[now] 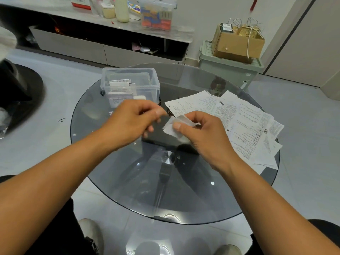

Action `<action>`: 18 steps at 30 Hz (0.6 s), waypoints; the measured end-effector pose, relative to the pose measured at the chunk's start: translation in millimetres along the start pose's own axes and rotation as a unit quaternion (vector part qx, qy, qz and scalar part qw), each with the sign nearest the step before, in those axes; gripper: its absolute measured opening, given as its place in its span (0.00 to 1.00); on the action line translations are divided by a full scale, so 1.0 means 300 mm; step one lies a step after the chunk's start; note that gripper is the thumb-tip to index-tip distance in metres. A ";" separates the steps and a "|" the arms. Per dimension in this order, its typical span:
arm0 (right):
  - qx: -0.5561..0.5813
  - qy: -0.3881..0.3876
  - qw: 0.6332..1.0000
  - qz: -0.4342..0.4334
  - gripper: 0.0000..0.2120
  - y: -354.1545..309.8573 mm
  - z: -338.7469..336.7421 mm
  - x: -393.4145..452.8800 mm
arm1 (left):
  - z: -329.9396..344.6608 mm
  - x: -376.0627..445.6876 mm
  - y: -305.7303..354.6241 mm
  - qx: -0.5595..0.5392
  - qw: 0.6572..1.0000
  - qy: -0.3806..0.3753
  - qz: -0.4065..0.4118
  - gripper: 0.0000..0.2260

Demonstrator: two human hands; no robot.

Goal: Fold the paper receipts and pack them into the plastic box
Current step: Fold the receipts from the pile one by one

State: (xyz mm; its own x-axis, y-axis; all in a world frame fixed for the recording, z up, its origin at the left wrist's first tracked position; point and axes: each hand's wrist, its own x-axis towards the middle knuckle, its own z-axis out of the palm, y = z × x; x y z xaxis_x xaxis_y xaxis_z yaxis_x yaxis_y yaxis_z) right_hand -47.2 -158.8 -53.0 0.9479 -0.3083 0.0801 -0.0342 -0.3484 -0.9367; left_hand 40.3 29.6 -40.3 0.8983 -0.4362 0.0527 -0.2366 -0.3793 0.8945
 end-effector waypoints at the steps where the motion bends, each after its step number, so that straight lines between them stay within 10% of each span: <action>1: -0.056 0.008 0.998 -0.017 0.04 0.000 -0.002 0.001 | -0.021 0.010 -0.010 0.087 0.993 0.070 0.046 0.05; 9: -0.219 -0.078 0.972 -0.017 0.07 0.004 0.019 -0.021 | -0.090 0.041 -0.108 0.359 0.927 0.103 0.045 0.06; 18: -0.088 -0.086 0.992 0.018 0.05 -0.008 -0.012 0.004 | -0.065 0.050 -0.032 -0.117 0.986 0.062 -0.097 0.06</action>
State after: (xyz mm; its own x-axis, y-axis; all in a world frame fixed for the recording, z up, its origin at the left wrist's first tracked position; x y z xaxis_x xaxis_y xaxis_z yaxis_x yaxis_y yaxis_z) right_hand -47.1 -161.5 -49.4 0.9844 -0.1740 -0.0263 -0.1103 -0.4937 -0.8626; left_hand 63.4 42.6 -39.6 0.9603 -0.2644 -0.0885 0.0232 -0.2407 0.9703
